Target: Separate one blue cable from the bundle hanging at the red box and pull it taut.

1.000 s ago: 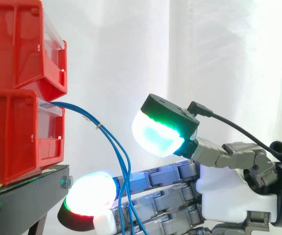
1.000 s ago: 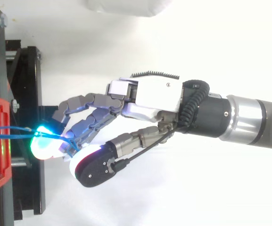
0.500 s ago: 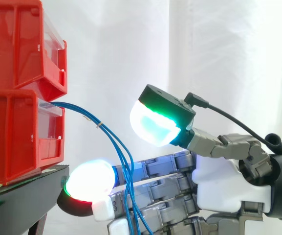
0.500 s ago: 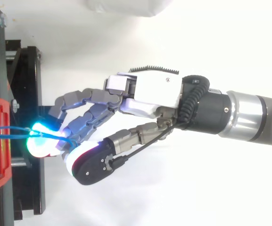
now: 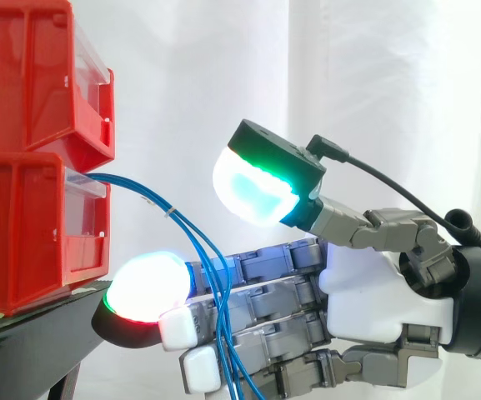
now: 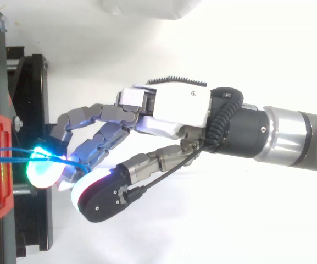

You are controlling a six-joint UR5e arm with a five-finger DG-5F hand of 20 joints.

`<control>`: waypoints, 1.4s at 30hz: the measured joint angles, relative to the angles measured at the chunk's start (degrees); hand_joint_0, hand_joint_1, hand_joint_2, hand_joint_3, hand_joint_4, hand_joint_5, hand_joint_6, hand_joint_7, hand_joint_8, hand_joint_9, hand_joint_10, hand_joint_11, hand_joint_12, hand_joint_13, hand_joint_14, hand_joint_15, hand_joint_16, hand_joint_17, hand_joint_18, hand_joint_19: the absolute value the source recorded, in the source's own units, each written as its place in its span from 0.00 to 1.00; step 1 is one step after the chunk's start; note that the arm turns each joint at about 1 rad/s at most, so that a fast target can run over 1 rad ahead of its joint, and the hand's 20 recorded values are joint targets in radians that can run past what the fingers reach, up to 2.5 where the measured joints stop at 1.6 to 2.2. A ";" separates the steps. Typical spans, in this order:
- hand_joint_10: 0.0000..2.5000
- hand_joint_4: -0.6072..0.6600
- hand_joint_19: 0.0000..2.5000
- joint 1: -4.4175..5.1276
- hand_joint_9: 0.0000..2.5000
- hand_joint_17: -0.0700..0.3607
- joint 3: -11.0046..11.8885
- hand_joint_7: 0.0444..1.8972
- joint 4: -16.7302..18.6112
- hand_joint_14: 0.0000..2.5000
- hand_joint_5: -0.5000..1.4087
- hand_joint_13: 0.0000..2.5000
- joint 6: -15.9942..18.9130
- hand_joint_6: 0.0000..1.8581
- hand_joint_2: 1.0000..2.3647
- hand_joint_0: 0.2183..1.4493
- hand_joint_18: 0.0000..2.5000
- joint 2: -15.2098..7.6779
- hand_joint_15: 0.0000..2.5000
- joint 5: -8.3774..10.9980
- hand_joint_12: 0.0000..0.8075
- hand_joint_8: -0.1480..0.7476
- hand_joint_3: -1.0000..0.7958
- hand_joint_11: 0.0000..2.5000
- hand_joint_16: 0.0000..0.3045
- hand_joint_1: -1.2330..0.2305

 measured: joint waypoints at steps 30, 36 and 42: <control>0.01 0.71 0.18 -1.09 0.36 0.33 0.03 0.49 -6.07 0.01 0.19 0.39 -1.84 0.27 0.01 0.37 0.32 3.37 0.21 -0.54 0.40 0.51 0.36 0.23 0.11 0.45; 0.01 0.71 0.18 -1.42 0.37 0.34 0.03 0.49 -7.43 0.01 0.19 0.39 -1.99 0.27 0.01 0.34 0.32 4.32 0.21 -0.58 0.41 0.52 0.32 0.23 0.11 0.48; 0.01 0.71 0.18 -1.48 0.37 0.34 0.09 0.49 -8.20 0.01 0.19 0.39 -2.15 0.27 0.01 0.35 0.32 4.70 0.21 -0.53 0.41 0.52 0.33 0.22 0.11 0.45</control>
